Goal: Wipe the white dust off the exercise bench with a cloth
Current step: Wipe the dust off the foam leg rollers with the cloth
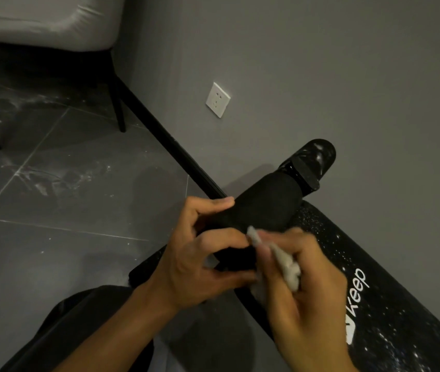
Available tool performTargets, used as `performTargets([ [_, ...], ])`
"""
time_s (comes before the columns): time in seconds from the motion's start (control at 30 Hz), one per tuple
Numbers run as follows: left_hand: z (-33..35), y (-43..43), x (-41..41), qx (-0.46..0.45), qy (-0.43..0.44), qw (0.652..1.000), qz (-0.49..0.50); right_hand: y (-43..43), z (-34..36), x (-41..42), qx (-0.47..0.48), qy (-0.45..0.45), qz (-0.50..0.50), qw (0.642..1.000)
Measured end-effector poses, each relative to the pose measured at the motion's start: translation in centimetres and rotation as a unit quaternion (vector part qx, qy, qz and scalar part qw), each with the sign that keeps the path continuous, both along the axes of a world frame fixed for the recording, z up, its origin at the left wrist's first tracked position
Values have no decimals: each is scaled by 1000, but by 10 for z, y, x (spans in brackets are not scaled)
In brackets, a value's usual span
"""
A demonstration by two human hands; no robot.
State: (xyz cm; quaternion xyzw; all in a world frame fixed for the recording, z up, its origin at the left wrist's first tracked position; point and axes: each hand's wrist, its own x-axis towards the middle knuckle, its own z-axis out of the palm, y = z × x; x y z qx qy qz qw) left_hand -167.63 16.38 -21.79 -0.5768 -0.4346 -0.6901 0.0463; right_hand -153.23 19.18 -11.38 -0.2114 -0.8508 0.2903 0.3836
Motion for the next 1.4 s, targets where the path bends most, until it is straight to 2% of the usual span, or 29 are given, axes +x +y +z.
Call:
performTargets([
  [0.13,-1,2,-1,13,-6,1000,-14,2,-8,8,84,-18,27,996],
  [0.3,0,3,0,8,-22,1000,-12,18,-11,3,72,17,-26,997],
  [0.47,0,1,-6,5,-5,1000,-29,2,-17,11,64,6,32,997],
  [0.57,0,2,-6,1,-7,999,-33,5,-16,11,78,4,29,996],
  [0.73,3,2,0,-5,-28,999,-14,20,-11,-5,53,41,-88,994],
  [0.93,5,-3,1,-1,-30,999,-26,5,-28,10,43,42,-10,998],
  [1.03,6,-5,6,-24,-52,998,-3,22,-19,2,30,42,-64,997],
  [1.17,11,-11,9,-45,-47,998,18,35,-2,-13,-52,53,-157,985],
  [1.4,22,-17,14,-90,-60,994,27,3,-7,3,-80,14,-122,989],
])
